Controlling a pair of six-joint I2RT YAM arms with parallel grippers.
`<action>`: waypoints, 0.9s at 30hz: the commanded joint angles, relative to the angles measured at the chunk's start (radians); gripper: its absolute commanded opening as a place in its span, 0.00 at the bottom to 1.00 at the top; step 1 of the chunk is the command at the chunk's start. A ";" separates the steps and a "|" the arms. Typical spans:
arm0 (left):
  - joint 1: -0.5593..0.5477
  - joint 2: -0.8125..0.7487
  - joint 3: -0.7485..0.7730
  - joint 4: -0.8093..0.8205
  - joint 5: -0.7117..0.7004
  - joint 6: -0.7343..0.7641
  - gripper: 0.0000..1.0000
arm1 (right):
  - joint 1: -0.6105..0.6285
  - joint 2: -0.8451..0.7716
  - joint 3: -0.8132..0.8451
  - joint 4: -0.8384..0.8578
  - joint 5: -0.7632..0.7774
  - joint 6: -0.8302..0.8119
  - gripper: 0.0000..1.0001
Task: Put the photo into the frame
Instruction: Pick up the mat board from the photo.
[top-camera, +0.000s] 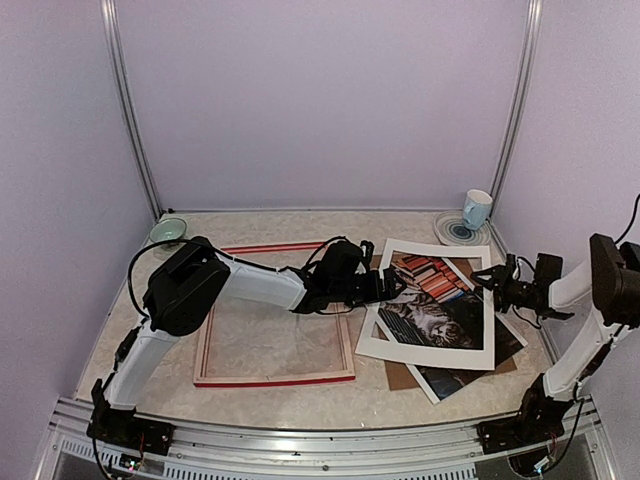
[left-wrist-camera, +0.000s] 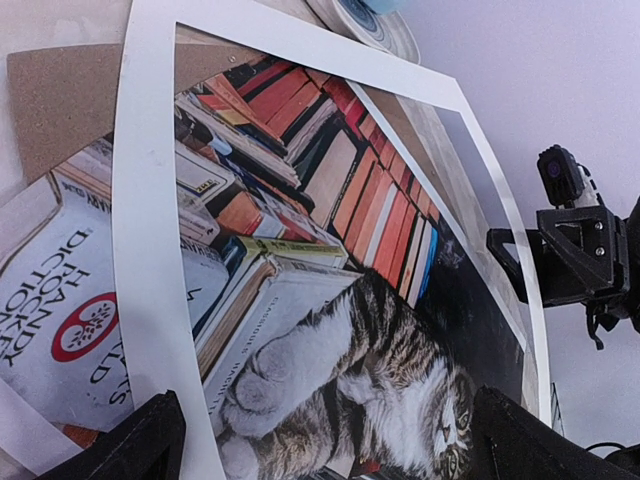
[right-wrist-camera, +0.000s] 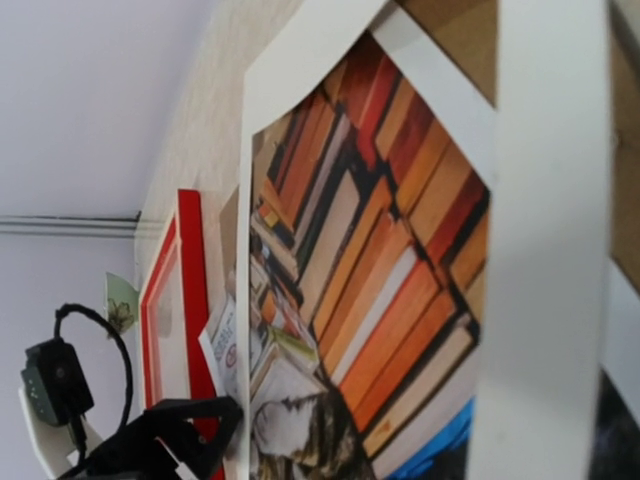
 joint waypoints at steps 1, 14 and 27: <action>-0.006 0.020 -0.034 -0.049 -0.008 -0.011 0.99 | 0.008 -0.065 0.047 -0.164 0.014 -0.095 0.53; -0.005 -0.001 -0.066 -0.006 0.000 -0.021 0.99 | 0.008 -0.091 0.052 -0.243 0.032 -0.136 0.32; 0.014 -0.163 -0.193 0.111 -0.009 -0.016 0.99 | 0.009 -0.186 0.076 -0.224 -0.029 -0.024 0.00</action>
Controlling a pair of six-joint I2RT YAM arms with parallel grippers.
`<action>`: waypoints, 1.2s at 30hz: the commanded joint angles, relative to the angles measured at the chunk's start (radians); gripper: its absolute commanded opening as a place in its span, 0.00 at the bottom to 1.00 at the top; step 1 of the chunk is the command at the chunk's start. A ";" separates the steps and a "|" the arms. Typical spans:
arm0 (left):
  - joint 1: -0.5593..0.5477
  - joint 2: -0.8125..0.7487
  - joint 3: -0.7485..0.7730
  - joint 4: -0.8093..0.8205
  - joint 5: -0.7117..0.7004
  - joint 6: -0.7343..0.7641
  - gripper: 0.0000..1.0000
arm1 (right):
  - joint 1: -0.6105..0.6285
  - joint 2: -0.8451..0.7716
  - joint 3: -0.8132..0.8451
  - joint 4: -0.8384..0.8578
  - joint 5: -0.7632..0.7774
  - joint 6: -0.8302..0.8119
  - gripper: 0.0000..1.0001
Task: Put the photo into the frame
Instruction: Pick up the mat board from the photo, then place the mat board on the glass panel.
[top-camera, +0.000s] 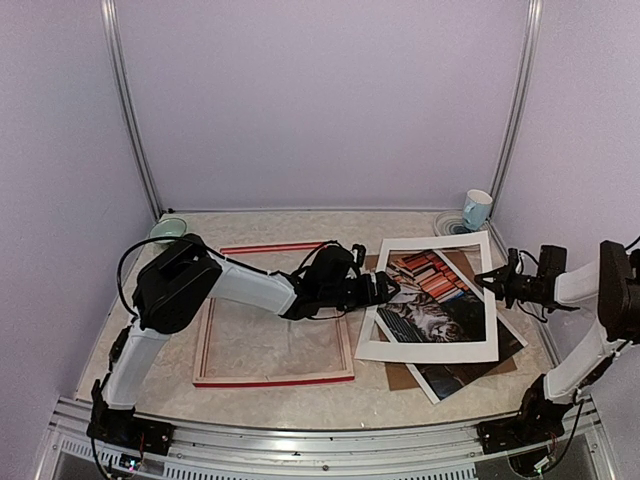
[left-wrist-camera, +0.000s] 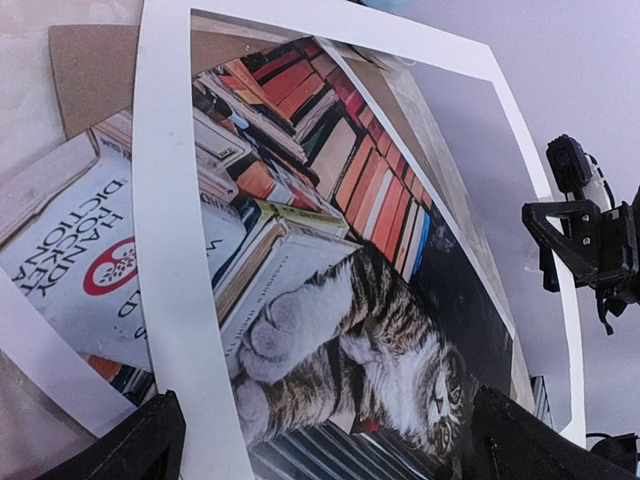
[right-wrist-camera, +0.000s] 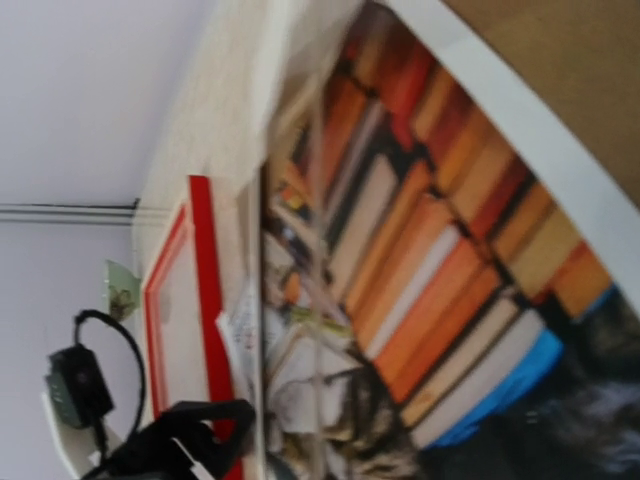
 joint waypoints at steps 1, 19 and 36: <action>0.013 -0.103 -0.057 0.023 -0.017 0.003 0.99 | 0.009 -0.090 0.030 0.004 -0.039 0.050 0.00; 0.108 -0.580 -0.360 -0.087 -0.286 0.116 0.99 | 0.400 -0.273 0.378 0.013 0.035 0.235 0.00; 0.330 -1.155 -0.842 -0.252 -0.558 0.065 0.99 | 0.704 -0.092 0.615 0.069 0.106 0.290 0.00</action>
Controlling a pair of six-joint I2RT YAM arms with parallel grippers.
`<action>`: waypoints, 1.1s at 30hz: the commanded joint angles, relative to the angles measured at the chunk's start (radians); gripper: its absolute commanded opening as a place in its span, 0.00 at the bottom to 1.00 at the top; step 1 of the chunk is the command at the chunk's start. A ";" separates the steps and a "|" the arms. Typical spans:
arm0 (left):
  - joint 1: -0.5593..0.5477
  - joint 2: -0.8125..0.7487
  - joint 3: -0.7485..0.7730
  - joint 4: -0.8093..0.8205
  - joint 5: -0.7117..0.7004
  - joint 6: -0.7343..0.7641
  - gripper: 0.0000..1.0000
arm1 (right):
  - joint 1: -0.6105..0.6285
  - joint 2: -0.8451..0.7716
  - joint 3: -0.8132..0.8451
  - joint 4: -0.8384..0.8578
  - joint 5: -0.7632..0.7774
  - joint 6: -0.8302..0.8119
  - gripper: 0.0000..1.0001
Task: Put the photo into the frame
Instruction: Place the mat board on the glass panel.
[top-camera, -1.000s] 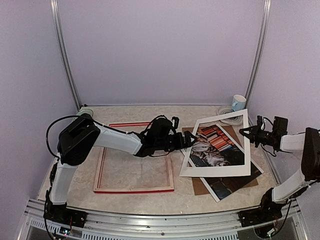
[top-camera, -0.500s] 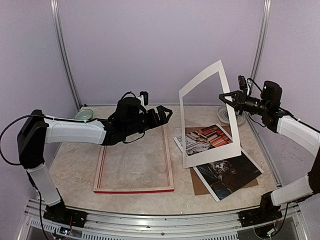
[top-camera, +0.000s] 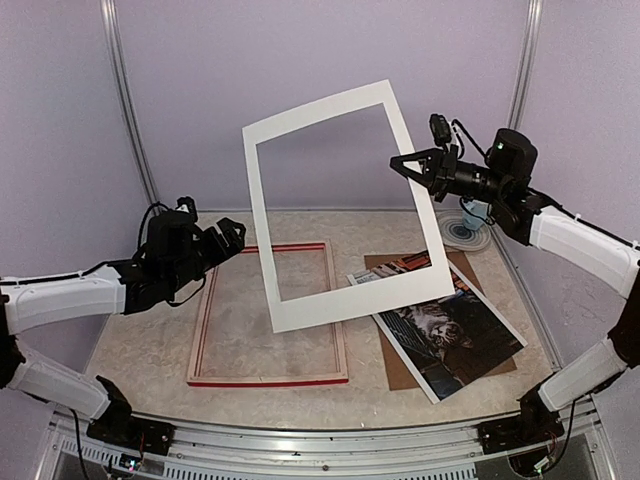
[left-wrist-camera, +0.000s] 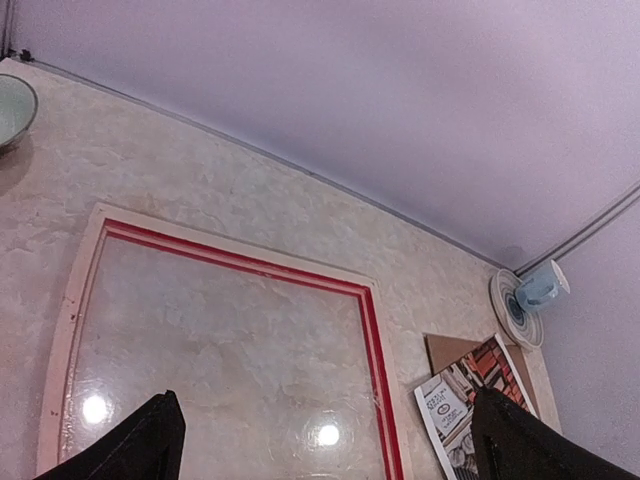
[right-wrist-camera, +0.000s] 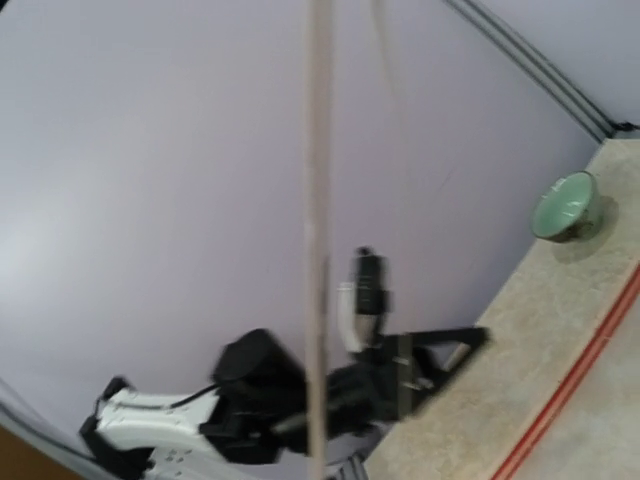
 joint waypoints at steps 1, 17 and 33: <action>0.045 -0.116 -0.071 -0.070 -0.090 -0.028 0.99 | 0.009 0.072 -0.028 -0.048 0.080 -0.060 0.00; 0.108 -0.185 -0.213 -0.094 -0.108 -0.096 0.99 | 0.035 0.445 -0.250 0.152 0.197 -0.064 0.00; 0.136 -0.041 -0.266 0.004 -0.072 -0.136 0.99 | 0.106 0.519 -0.161 0.025 0.232 -0.114 0.19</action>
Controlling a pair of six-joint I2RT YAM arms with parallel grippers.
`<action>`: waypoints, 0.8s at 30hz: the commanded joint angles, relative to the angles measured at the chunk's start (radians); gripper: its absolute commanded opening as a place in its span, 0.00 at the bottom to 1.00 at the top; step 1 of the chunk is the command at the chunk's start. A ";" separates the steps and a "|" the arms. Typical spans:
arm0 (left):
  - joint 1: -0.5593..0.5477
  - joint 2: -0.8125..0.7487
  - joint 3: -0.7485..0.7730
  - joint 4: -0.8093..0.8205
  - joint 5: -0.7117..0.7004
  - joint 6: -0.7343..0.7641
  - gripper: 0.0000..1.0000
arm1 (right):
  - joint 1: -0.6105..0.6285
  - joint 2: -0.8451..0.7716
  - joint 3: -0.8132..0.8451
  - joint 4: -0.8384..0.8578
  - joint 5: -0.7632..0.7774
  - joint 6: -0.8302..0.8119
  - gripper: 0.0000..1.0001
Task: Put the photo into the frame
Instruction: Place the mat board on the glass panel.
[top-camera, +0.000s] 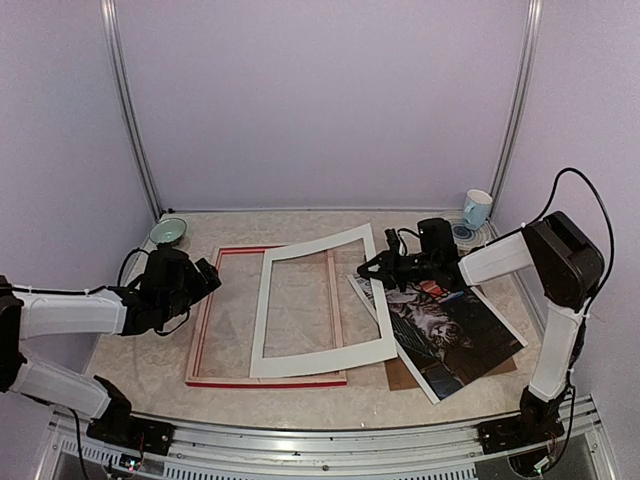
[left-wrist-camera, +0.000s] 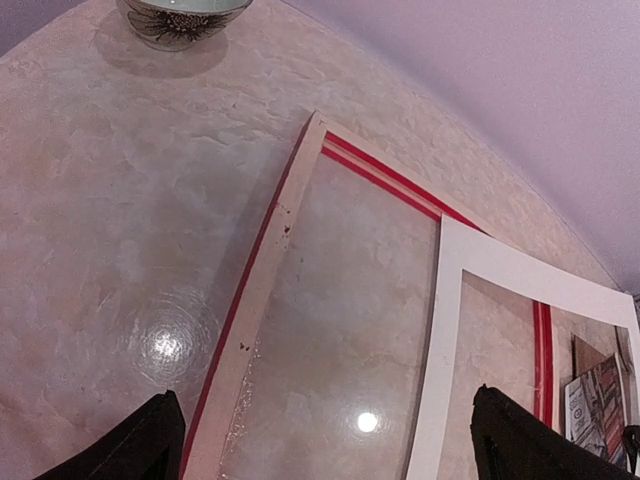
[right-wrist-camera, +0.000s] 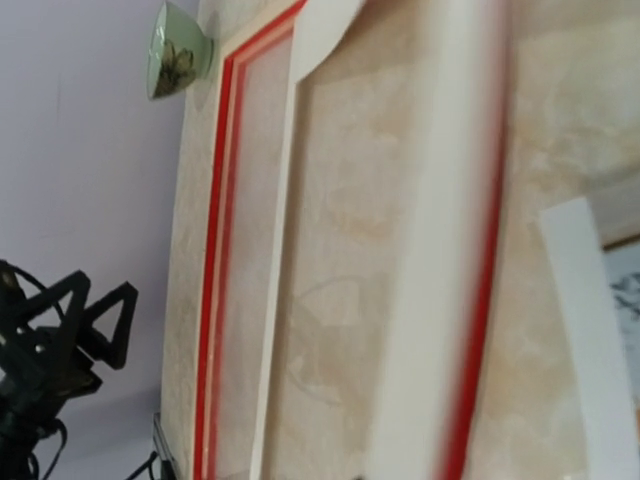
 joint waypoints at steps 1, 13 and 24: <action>0.009 0.011 -0.013 0.050 0.014 -0.007 0.99 | 0.048 0.011 0.071 -0.093 0.044 -0.062 0.22; 0.014 0.039 -0.029 0.081 0.032 -0.011 0.99 | 0.111 0.025 0.211 -0.343 0.138 -0.195 0.40; 0.017 0.048 -0.035 0.101 0.048 -0.009 0.99 | 0.115 0.029 0.265 -0.464 0.157 -0.282 0.46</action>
